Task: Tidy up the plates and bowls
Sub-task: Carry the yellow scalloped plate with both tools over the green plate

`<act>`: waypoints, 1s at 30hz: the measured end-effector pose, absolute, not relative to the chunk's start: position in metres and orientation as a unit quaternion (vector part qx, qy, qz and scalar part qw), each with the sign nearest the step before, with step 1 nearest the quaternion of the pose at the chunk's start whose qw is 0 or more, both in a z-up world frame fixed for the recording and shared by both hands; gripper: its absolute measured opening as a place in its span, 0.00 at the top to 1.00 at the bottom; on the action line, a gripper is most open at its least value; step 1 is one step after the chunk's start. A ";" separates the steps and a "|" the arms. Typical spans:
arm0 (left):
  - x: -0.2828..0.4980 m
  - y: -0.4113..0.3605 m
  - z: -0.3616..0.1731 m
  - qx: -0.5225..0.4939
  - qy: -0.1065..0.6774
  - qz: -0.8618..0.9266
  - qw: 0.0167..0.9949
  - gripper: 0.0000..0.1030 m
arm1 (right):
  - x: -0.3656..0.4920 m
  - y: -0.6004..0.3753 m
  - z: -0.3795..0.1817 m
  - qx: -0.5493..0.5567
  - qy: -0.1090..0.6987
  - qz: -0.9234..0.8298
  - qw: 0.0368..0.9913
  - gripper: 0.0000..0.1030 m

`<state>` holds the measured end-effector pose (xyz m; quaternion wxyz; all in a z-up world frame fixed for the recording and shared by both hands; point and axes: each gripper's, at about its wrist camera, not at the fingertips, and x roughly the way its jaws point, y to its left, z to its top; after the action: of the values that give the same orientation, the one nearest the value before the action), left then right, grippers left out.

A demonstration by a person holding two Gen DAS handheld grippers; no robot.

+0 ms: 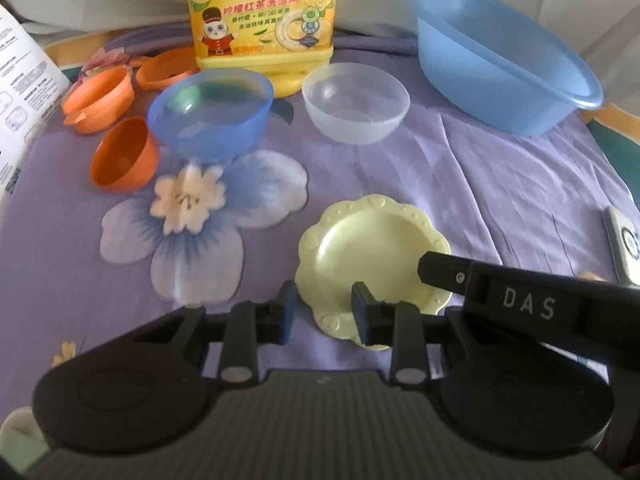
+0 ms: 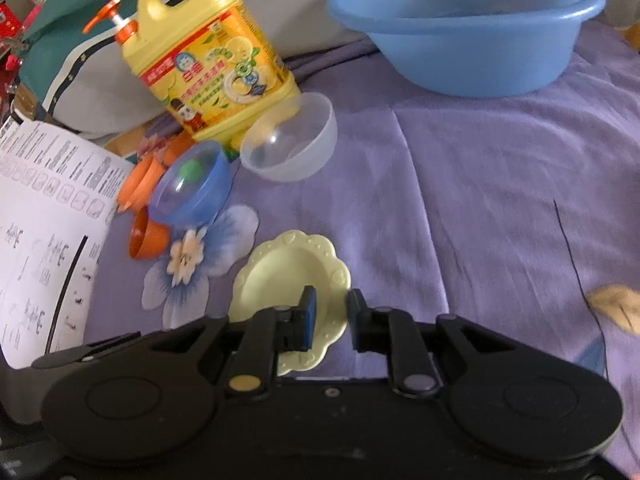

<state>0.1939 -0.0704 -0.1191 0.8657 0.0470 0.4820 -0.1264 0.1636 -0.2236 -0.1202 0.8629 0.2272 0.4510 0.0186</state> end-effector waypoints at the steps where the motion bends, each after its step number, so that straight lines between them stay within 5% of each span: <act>1: 0.188 -0.068 -0.117 0.048 0.483 -0.128 0.865 0.72 | 0.159 -0.221 -0.118 0.226 0.452 0.020 0.863 0.83; 30: 0.049 0.089 -0.052 0.002 0.467 -0.084 0.880 0.72 | 0.058 -0.068 -0.044 0.129 0.469 0.113 0.867 0.83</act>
<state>0.0494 0.0887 -0.0516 0.8802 0.0020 0.4671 -0.0840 0.0585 -0.0680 -0.0441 0.8665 0.1293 0.4686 0.1134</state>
